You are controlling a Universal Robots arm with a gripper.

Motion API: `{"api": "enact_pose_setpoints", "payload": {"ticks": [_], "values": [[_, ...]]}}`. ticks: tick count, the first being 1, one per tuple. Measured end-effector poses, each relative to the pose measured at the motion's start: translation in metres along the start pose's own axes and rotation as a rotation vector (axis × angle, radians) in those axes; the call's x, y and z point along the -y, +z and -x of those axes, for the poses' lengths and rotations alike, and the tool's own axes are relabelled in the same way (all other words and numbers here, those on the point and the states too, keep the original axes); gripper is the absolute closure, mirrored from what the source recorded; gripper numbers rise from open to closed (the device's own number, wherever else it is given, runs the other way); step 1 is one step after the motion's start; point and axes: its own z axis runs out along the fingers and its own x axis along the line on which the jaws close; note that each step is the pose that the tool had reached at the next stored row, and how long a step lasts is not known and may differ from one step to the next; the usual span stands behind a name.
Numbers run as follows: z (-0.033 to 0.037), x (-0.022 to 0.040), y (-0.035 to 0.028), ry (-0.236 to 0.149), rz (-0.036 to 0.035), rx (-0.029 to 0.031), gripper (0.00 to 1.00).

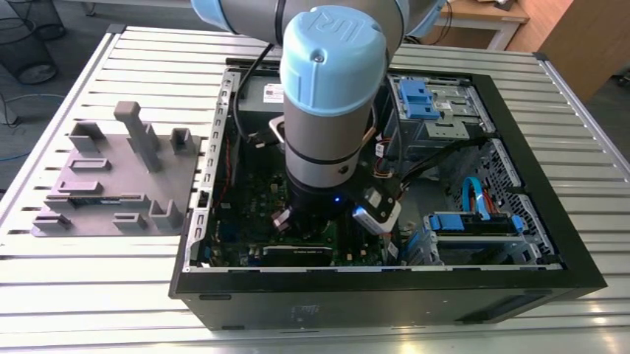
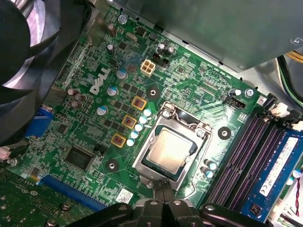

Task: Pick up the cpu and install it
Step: 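Close the cpu cover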

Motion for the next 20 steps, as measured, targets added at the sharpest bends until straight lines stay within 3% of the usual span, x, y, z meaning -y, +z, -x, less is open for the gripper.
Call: {"api": "enact_pose_setpoints", "payload": {"ticks": [8, 20], "values": [[0.0014, -0.0022, -0.0071, 0.000, 0.0002, 0.0003, 0.89], [0.0043, -0.0074, -0.0115, 0.000, -0.0005, 0.0018, 0.89]]}}
